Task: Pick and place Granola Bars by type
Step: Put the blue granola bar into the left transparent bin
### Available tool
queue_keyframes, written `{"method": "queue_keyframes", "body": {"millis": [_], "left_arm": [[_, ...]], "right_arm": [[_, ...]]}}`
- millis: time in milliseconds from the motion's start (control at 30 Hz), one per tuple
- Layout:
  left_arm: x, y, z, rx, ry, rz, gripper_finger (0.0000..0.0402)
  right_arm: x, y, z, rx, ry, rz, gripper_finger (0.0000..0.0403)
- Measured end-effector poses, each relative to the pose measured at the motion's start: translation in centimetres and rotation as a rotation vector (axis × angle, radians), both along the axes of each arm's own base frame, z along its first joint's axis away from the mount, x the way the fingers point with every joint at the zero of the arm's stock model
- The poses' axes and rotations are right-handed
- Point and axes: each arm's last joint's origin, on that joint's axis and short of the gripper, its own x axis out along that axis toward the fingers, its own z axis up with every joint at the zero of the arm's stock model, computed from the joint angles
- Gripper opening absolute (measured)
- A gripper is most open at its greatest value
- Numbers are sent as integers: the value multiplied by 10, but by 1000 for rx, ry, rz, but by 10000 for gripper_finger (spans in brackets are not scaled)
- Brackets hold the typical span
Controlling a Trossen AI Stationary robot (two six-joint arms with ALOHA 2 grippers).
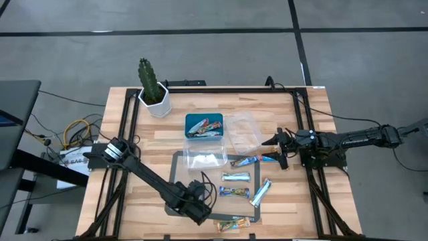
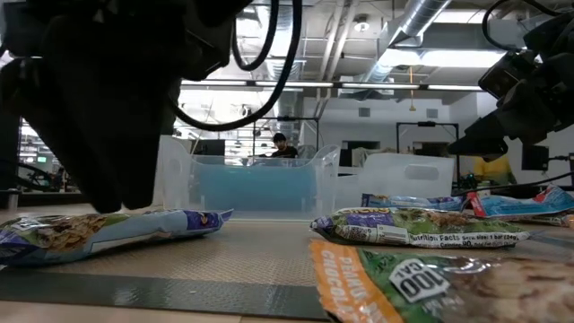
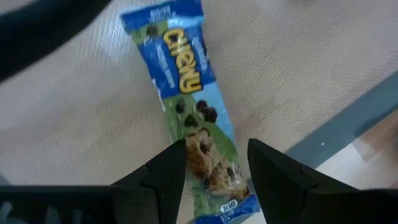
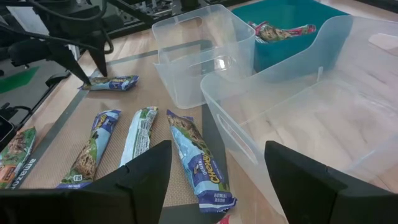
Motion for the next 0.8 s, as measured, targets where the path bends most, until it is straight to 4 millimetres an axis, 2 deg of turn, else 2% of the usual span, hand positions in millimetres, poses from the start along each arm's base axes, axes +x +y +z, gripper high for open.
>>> {"method": "queue_keyframes", "body": {"millis": [800], "left_arm": [[-2, 5, -1, 25, 30, 28, 165]], "right_arm": [[0, 0, 0, 0, 0, 0, 249]]}}
